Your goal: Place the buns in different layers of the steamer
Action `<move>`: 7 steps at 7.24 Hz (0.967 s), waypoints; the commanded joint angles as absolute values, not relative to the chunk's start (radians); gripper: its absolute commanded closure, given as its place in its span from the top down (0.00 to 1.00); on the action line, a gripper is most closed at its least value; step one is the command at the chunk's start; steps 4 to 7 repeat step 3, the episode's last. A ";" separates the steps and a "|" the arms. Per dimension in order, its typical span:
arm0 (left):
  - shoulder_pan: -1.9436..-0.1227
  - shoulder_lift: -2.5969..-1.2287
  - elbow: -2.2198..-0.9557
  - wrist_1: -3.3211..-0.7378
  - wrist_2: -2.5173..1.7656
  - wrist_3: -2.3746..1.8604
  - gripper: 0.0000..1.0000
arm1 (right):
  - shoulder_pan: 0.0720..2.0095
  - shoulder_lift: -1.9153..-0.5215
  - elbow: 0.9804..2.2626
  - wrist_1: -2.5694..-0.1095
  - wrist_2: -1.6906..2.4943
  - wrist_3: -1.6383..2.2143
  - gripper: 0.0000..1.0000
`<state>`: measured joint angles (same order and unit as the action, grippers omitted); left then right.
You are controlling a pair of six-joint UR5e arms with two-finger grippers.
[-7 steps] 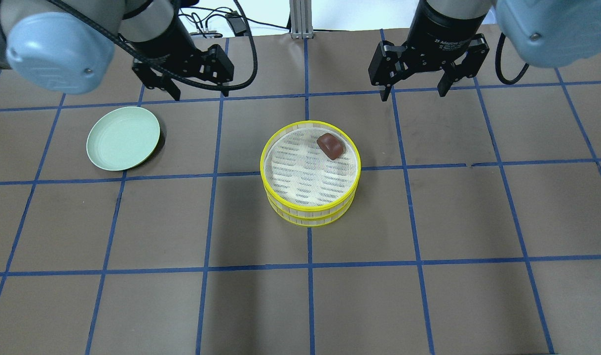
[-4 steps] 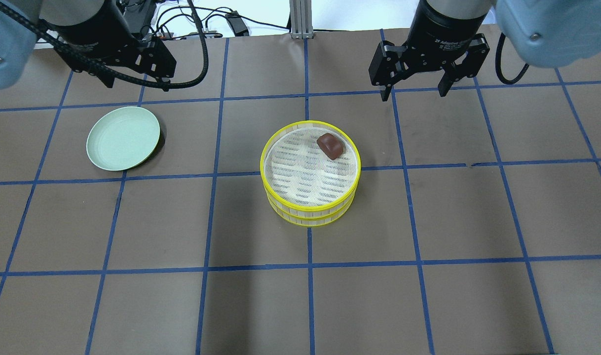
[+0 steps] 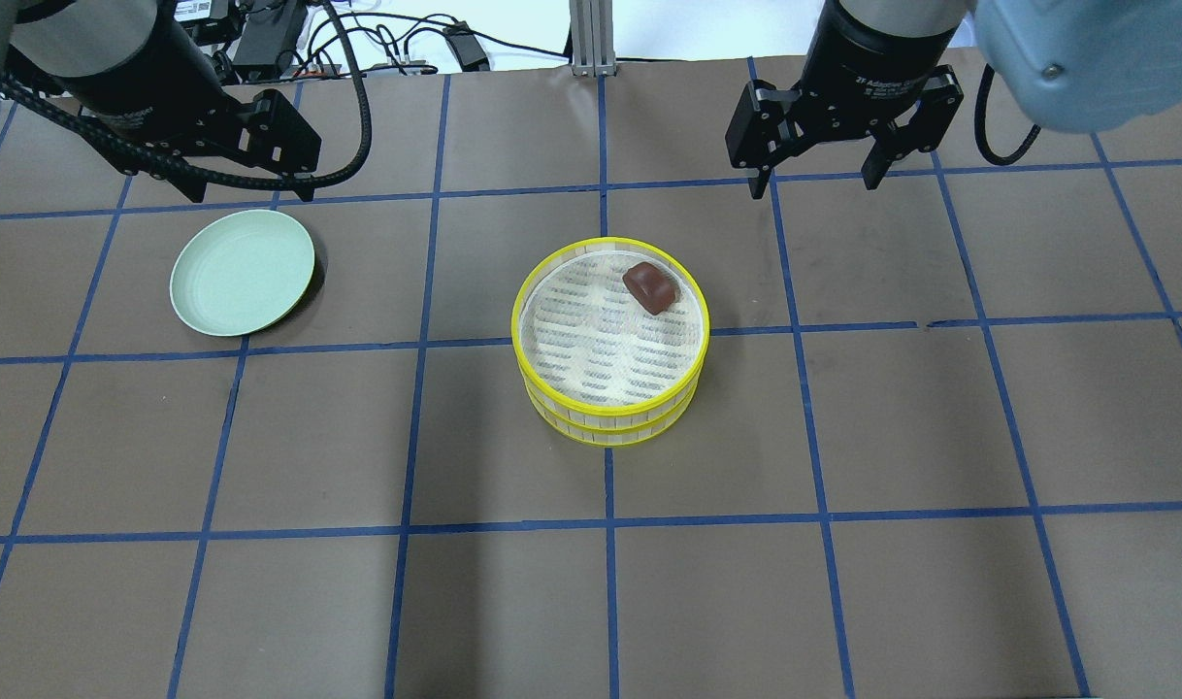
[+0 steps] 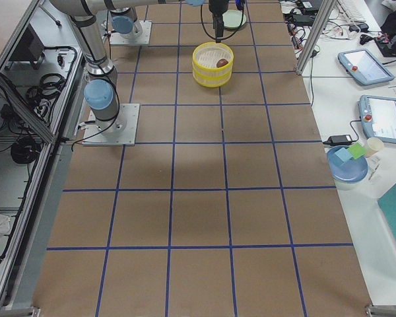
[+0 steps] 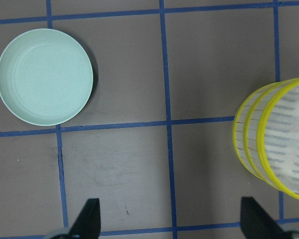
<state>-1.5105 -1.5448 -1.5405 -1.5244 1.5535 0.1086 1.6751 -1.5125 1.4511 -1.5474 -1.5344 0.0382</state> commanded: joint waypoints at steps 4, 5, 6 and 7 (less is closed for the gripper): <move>-1.509 -1.536 -1.560 -1.519 1.560 0.106 1.00 | 1.675 -1.513 1.451 -1.548 -1.534 0.038 1.00; -1.509 -1.536 -1.560 -1.519 1.560 0.106 1.00 | 1.675 -1.513 1.451 -1.548 -1.534 0.038 1.00; -1.509 -1.536 -1.560 -1.519 1.560 0.106 1.00 | 1.675 -1.513 1.451 -1.548 -1.534 0.038 1.00; -1.509 -1.536 -1.560 -1.519 1.560 0.106 1.00 | 1.675 -1.513 1.451 -1.548 -1.534 0.038 1.00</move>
